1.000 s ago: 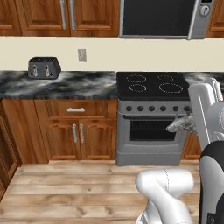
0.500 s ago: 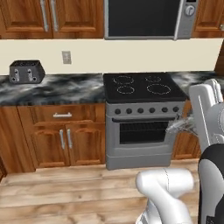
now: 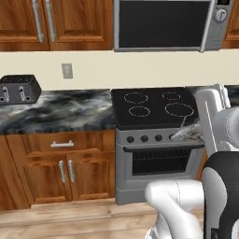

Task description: Transport the fish and squash to the fridge. Place the fish on the rack containing meat and place the squash on the rack containing the vegetable, ensuring meats and vegetables are on different racks.

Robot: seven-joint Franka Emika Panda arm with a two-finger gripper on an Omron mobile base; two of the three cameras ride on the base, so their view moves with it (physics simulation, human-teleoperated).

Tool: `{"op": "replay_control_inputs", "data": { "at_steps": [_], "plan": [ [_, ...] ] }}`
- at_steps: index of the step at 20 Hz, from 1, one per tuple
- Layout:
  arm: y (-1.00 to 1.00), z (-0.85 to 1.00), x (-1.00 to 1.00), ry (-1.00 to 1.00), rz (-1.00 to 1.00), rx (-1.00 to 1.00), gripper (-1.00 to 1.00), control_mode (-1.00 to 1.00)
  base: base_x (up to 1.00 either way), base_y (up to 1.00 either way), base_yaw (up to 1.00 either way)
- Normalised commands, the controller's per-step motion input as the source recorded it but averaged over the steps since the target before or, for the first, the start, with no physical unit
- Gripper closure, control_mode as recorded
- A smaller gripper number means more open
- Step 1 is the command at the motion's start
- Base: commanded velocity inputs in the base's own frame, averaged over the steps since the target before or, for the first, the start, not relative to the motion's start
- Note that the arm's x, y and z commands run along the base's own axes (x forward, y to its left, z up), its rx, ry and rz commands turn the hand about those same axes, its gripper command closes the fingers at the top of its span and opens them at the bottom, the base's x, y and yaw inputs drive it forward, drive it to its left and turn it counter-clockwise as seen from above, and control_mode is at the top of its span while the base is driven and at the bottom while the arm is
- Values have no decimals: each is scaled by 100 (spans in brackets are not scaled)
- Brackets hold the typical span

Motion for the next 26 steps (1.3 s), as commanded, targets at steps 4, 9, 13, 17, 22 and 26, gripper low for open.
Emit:
{"op": "replay_control_inputs", "data": {
  "at_steps": [4, 9, 13, 17, 22, 26],
  "plan": [
    [0, 0, 0, 0, 0, 0, 100, 100, -1, -100, 0],
    [0, 0, 0, 0, 0, 0, 100, 100, -34, -100, -12],
    [0, 0, 0, 0, 0, 0, 100, 100, -12, -100, -10],
    [0, 0, 0, 0, 0, 0, 100, 100, -19, -100, -12],
    [0, 0, 0, 0, 0, 0, 100, 100, 0, -100, -10],
    [0, 0, 0, 0, 0, 0, 100, 100, -24, -100, -23]
  ]
}}
